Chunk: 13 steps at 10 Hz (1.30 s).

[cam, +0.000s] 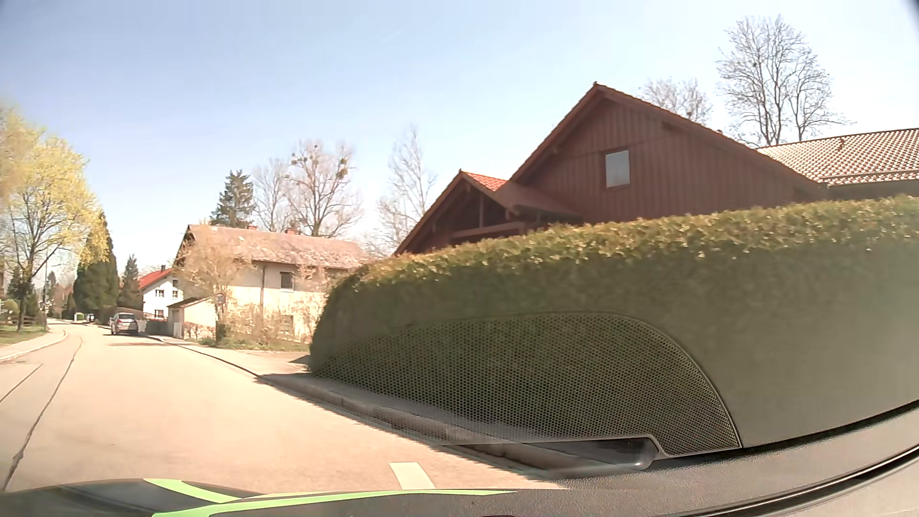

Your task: Follow the waypoints while adhering to traffic rules and regulations

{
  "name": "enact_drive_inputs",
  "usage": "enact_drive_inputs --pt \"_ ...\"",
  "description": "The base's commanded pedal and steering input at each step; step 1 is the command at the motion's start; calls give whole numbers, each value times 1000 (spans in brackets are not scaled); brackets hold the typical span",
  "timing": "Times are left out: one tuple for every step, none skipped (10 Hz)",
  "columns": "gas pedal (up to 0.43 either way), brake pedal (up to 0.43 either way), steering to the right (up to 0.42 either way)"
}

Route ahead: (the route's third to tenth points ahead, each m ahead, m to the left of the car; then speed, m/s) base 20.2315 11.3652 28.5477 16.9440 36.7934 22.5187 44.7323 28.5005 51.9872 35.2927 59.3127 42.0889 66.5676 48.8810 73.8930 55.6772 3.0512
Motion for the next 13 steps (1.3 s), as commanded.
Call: enact_drive_inputs --pt "429 0 -599" --pt "429 0 -569" --pt "429 0 -539" --pt "429 0 -501" --pt "429 0 -464" --pt "429 0 -430" --pt "429 0 -385" --pt "429 0 -331" --pt "421 0 -289" --pt "421 0 -242" --pt "421 0 -200" --pt "409 0 -173" --pt "398 0 -139"
